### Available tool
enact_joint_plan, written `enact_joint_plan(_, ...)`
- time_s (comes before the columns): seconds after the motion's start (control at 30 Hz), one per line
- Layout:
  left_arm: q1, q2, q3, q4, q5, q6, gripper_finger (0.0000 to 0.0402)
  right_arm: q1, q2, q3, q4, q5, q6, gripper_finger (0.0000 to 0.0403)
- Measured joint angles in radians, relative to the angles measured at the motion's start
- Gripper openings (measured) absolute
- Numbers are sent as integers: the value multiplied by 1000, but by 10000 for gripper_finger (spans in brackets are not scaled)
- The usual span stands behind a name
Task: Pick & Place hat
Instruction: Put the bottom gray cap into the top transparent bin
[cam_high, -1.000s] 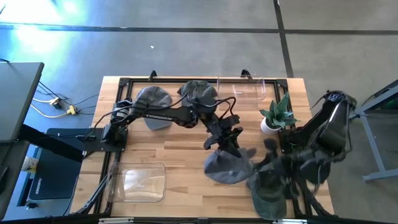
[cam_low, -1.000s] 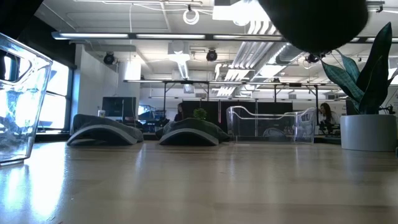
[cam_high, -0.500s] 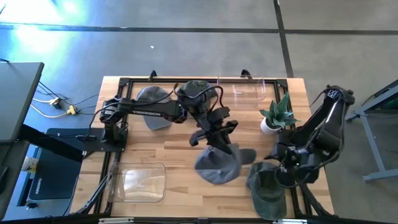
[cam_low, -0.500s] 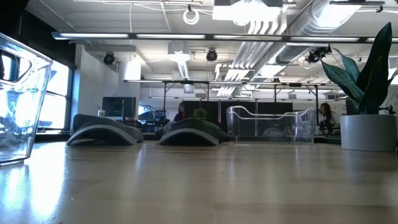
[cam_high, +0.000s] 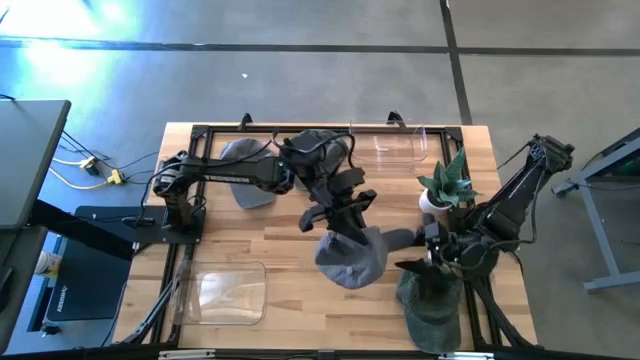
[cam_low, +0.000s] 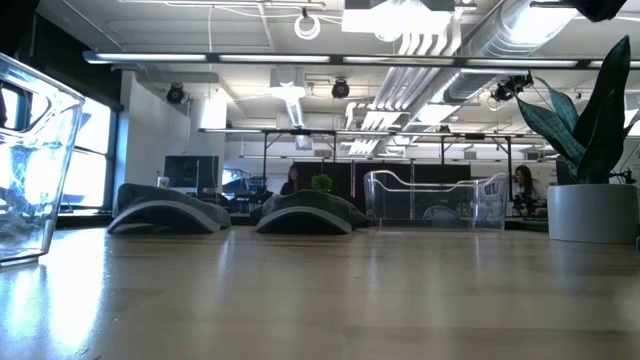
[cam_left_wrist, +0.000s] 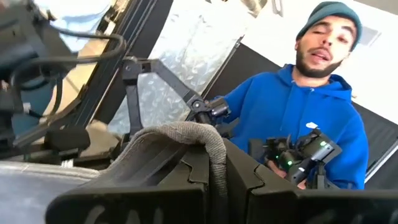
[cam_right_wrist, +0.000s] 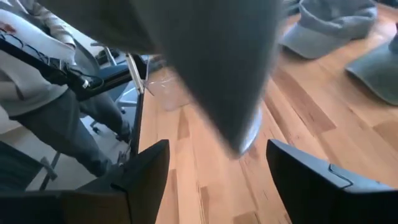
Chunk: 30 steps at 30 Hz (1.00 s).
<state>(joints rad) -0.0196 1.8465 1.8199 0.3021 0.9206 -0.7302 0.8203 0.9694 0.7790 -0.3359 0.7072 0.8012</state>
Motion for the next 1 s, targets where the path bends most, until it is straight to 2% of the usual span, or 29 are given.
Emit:
enact_joint_plan(0.13,0,-11,1,6,0,1,9,-30,-27,-48,83,-21,-72,285)
enact_joint_plan(0.3,0,-7,1,-4,0,0,9,-57,-18,-60,341,-69,-371,290)
enact_joint_plan(0.4,0,-8,1,-9,1,6,9,-70,-9,-60,502,-91,-513,279)
enact_joint_plan(0.5,0,-7,1,-23,-12,27,9,-84,-9,-60,565,-138,-544,248)
enact_joint_plan(0.6,0,-8,1,-18,-15,44,9,-88,-7,-60,565,-165,-526,194)
enact_joint_plan(0.7,1,-8,1,-18,-15,48,9,-87,-4,-60,566,-187,-513,122)
enact_joint_plan(0.8,7,-8,1,-16,-15,48,9,-87,-1,-60,586,-252,-514,35)
enact_joint_plan(0.83,9,-8,1,-17,-15,46,9,-87,-1,-61,604,-265,-517,19)
enact_joint_plan(1.0,28,-8,1,-7,-45,47,19,-87,-2,-61,730,-342,-515,31)
